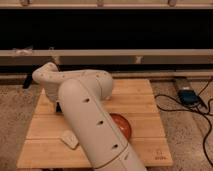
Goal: Place the eraser in the ceramic cup
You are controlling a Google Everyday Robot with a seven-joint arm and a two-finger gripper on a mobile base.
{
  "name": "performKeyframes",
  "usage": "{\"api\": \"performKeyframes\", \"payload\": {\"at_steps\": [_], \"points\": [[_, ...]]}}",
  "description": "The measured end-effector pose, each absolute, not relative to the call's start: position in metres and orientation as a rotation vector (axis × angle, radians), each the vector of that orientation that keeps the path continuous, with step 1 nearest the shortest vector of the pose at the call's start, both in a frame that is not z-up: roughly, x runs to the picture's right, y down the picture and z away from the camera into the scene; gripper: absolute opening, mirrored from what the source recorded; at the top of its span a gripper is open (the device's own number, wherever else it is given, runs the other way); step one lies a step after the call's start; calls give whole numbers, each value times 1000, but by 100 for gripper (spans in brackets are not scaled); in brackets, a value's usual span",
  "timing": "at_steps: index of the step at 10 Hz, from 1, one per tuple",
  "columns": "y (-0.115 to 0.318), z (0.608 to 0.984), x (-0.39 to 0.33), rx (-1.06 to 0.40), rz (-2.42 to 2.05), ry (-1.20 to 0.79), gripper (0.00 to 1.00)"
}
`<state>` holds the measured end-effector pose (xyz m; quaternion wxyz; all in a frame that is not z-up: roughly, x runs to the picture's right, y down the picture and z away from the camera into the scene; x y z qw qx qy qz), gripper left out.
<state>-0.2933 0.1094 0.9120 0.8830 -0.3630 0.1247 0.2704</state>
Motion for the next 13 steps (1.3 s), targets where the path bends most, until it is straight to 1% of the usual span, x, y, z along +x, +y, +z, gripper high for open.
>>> {"api": "performKeyframes", "payload": {"at_steps": [2,3,5,6,8,10,11,13], "points": [[110,911,-293,-740,571,271,38],[108,906,-291,-734,583,269,26],[101,887,-286,-727,616,255,9],[93,871,-284,-723,644,234,3],[76,844,-281,-718,684,204,3],[52,810,-282,-720,727,160,3],[38,799,-277,-713,749,145,3],[-2,769,-265,-689,814,96,3]]}}
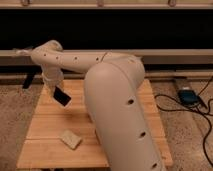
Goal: Place the eraser in the ceramic cup
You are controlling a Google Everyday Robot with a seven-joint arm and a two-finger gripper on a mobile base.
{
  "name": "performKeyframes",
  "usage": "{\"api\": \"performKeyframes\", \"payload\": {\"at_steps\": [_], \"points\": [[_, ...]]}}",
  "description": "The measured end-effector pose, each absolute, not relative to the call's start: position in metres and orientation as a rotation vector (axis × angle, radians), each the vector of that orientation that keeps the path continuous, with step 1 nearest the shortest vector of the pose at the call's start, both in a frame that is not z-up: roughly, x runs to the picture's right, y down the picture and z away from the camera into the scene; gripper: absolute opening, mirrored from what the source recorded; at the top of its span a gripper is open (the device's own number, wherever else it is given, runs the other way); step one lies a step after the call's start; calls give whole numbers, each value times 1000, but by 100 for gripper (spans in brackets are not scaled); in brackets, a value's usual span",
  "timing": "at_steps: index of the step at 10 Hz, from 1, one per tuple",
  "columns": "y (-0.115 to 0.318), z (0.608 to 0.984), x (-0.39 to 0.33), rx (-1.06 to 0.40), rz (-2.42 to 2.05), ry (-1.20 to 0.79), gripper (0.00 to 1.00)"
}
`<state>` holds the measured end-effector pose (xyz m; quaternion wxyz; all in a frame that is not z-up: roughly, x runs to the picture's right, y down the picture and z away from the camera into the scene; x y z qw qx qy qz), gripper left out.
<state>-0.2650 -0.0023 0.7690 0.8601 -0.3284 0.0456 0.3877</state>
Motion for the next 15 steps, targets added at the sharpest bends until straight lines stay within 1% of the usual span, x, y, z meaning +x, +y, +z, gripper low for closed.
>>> {"api": "performKeyframes", "payload": {"at_steps": [2,4,7,10,11,12,14,15], "points": [[-35,751,-249,-661,871,62,3],[-64,746,-215,-635,958,36,3],[-79,756,-151,-623,1097,25,3],[-70,773,-113,-642,1185,24,3],[-61,778,-113,-656,1190,22,7],[-54,780,-114,-667,1194,17,14],[-35,785,-114,-700,1206,12,36],[-29,786,-115,-712,1210,12,45]]}}
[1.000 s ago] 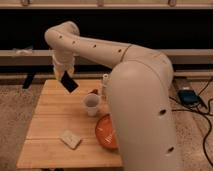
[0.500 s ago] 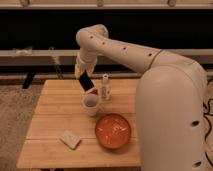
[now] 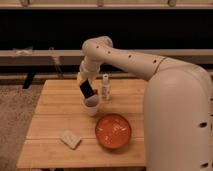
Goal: Place the eraser in the ceramic cup
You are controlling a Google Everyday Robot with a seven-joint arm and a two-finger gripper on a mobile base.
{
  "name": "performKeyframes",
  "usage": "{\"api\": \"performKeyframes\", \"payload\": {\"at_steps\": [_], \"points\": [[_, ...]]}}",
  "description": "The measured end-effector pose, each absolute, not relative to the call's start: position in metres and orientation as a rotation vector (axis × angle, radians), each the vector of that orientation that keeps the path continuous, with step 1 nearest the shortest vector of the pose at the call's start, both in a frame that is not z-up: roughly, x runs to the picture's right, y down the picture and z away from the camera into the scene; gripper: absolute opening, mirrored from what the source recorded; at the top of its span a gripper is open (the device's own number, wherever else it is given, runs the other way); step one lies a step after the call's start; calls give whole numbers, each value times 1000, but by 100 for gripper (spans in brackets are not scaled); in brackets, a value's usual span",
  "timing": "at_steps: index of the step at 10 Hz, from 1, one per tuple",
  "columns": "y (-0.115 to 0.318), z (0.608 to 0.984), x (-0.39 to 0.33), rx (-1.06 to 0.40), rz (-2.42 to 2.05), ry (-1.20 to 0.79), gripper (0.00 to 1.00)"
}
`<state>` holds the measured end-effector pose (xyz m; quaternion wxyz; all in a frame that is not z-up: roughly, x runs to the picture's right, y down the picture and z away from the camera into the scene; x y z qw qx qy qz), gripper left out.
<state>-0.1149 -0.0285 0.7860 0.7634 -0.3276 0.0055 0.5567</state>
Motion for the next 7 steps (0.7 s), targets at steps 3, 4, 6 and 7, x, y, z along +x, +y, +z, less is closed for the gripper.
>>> {"api": "performKeyframes", "payload": {"at_steps": [3,4,6,7], "points": [[-14,790,-102,-727,1246,23,67],[-13,789,-97,-725,1256,22,67],[-11,786,-91,-726,1268,16,67],[-10,785,-92,-730,1267,11,67]]}}
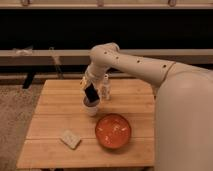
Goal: Place the eraser in the ceramic cup
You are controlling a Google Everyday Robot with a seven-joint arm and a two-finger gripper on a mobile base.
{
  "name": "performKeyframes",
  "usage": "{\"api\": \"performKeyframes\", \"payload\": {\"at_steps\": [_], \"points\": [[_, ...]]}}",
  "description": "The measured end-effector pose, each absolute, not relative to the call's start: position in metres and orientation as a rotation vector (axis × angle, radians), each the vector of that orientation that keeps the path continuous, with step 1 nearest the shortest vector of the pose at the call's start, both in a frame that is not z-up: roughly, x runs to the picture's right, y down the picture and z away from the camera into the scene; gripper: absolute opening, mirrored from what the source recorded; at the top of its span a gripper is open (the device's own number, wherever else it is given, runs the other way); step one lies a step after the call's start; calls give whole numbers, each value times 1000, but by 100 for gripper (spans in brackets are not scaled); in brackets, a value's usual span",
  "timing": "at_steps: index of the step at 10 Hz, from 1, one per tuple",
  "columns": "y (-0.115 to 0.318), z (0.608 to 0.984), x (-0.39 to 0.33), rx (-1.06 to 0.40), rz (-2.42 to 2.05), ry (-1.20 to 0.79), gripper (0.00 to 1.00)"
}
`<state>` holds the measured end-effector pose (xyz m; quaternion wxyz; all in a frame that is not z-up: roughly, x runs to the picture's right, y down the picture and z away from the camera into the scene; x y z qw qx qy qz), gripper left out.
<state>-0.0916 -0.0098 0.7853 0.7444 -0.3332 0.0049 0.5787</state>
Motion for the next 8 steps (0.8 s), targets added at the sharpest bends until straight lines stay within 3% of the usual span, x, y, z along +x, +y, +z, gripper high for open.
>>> {"api": "performKeyframes", "payload": {"at_steps": [8], "points": [[-22,766,-107,-719,1257,-71,67]]}}
